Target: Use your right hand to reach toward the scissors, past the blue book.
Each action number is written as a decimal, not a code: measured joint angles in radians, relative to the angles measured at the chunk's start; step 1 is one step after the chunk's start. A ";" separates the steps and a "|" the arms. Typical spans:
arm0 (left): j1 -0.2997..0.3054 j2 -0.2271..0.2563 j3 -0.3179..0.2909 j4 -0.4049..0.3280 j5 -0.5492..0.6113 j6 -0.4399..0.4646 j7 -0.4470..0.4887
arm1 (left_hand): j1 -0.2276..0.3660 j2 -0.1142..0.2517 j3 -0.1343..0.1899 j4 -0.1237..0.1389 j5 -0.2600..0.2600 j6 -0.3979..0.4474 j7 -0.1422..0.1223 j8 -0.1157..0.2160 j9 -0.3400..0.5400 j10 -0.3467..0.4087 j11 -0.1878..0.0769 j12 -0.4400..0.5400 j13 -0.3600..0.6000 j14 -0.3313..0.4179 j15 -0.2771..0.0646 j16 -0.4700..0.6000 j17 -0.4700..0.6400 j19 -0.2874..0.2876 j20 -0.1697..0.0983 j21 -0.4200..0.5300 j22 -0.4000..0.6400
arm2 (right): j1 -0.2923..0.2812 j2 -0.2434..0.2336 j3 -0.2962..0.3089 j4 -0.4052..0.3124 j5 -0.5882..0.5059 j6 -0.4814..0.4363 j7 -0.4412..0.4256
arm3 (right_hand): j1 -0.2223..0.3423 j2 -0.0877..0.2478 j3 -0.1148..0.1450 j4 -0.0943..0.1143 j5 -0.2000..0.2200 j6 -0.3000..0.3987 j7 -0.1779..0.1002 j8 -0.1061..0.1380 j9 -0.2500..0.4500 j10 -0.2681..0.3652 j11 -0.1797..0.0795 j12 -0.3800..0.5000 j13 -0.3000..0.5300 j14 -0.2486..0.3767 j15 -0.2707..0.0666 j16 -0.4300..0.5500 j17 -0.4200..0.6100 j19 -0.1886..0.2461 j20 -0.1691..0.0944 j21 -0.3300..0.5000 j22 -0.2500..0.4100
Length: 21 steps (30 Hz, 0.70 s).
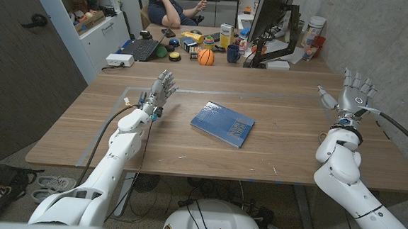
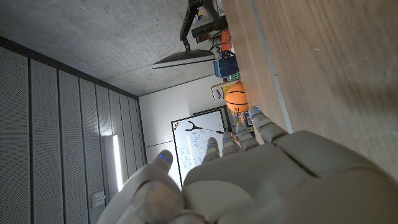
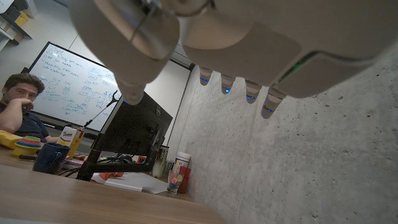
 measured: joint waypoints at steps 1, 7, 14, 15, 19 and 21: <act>0.000 0.000 -0.001 0.000 0.000 -0.001 0.000 | 0.000 0.000 0.000 0.000 0.000 0.000 0.000 0.000 0.000 0.000 0.000 0.000 0.000 0.000 0.000 0.000 0.000 0.000 0.000 0.000 0.000 | 0.002 -0.001 -0.002 0.000 0.003 -0.004 0.004 | 0.011 0.000 -0.005 -0.002 0.002 0.017 -0.002 0.005 0.000 0.000 -0.017 0.006 -0.002 0.000 -0.007 0.004 0.000 0.017 0.004 0.000 0.000; 0.000 0.000 -0.003 0.001 -0.003 -0.004 -0.001 | 0.000 0.000 0.000 0.000 0.000 0.000 0.000 0.000 0.000 0.000 0.000 0.000 0.000 0.000 0.000 0.000 0.000 0.000 0.000 0.000 0.000 | 0.019 -0.009 -0.020 0.000 0.026 -0.038 0.036 | 0.053 -0.001 -0.043 -0.015 0.028 0.149 -0.001 0.031 -0.003 0.027 -0.080 0.015 -0.009 0.054 -0.058 0.012 -0.005 0.144 0.006 0.000 0.000; 0.004 0.000 -0.005 0.001 -0.004 -0.007 -0.001 | 0.000 0.000 -0.003 -0.003 0.000 0.000 0.000 0.000 0.000 0.000 0.000 0.000 0.000 0.000 0.000 0.000 0.000 0.000 0.000 0.000 0.000 | 0.032 -0.018 -0.028 0.000 0.061 -0.069 0.066 | 0.074 -0.021 -0.096 -0.013 0.038 0.302 -0.001 0.038 -0.007 0.154 -0.090 0.015 -0.009 0.168 -0.089 0.018 -0.009 0.270 0.005 -0.018 0.000; 0.004 0.000 -0.005 0.000 -0.004 -0.007 -0.001 | 0.000 0.000 -0.003 -0.003 0.000 0.000 0.000 0.000 0.000 0.000 0.000 0.000 0.000 0.000 0.000 0.000 0.000 0.000 0.000 0.000 0.000 | 0.034 -0.020 -0.029 0.000 0.068 -0.075 0.071 | 0.076 -0.020 -0.102 -0.013 0.040 0.322 0.000 0.038 -0.007 0.168 -0.090 0.015 -0.009 0.182 -0.092 0.018 -0.009 0.285 0.006 -0.020 -0.001; 0.007 0.000 -0.006 -0.004 -0.004 -0.007 -0.001 | 0.000 0.000 -0.002 -0.003 0.000 0.000 0.000 0.000 0.000 0.000 0.000 0.000 0.000 0.000 0.000 0.000 0.000 0.000 0.000 0.000 0.000 | 0.037 -0.031 -0.031 -0.003 0.095 -0.099 0.096 | 0.084 -0.019 -0.108 -0.019 0.040 0.357 0.000 0.038 -0.007 0.184 -0.090 0.015 -0.014 0.203 -0.093 0.018 -0.009 0.316 0.007 -0.021 -0.003; 0.009 0.000 -0.006 -0.008 -0.004 -0.007 -0.001 | 0.000 0.000 -0.002 -0.003 0.000 0.000 0.000 0.000 0.000 0.000 0.000 0.000 0.000 0.000 0.000 0.000 0.000 0.000 0.000 0.000 0.000 | 0.038 -0.044 -0.033 -0.013 0.114 -0.113 0.113 | 0.094 -0.019 -0.109 -0.020 0.044 0.362 -0.002 0.038 -0.007 0.189 -0.085 0.015 -0.014 0.213 -0.094 0.018 -0.009 0.323 0.001 -0.021 -0.003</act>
